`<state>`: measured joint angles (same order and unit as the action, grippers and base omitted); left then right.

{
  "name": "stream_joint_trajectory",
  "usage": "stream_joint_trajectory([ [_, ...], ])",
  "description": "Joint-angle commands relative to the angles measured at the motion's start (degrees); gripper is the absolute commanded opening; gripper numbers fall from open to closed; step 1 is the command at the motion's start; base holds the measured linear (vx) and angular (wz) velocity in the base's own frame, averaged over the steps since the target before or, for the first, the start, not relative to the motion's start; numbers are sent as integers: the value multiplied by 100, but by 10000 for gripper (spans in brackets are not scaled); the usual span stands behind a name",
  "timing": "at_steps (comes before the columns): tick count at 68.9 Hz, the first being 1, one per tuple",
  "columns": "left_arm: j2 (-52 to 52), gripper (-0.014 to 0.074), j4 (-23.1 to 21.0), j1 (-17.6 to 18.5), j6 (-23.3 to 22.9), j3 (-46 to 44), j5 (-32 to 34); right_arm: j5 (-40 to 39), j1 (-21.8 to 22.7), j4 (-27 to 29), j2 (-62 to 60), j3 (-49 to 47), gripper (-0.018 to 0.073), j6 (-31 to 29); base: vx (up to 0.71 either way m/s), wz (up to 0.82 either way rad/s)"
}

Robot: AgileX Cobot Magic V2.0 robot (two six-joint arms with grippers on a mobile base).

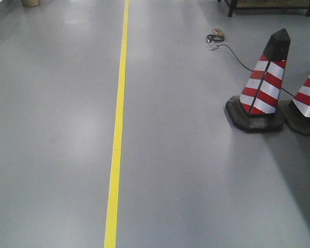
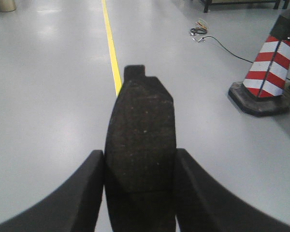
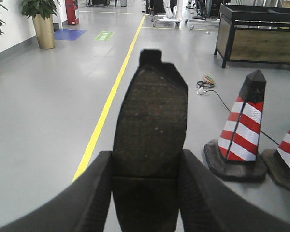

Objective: Move and align brake pads A on conveyor
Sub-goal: 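Drive the base past the cones toward the dark conveyor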

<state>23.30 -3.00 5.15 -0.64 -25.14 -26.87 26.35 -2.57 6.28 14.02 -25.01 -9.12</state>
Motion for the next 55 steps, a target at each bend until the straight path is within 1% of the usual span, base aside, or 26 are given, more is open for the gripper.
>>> stream_joint_trajectory([
  [1,32,-6,-57,19,-4,-164,506,-572,10,-7,47,-166,-2,-68,72,3],
  [27,32,-6,-57,19,-4,-164,506,-572,10,-7,47,-166,-2,-61,69,8],
  [55,32,-6,-57,19,-4,-164,506,-572,10,-7,47,-166,-2,-62,62,1],
])
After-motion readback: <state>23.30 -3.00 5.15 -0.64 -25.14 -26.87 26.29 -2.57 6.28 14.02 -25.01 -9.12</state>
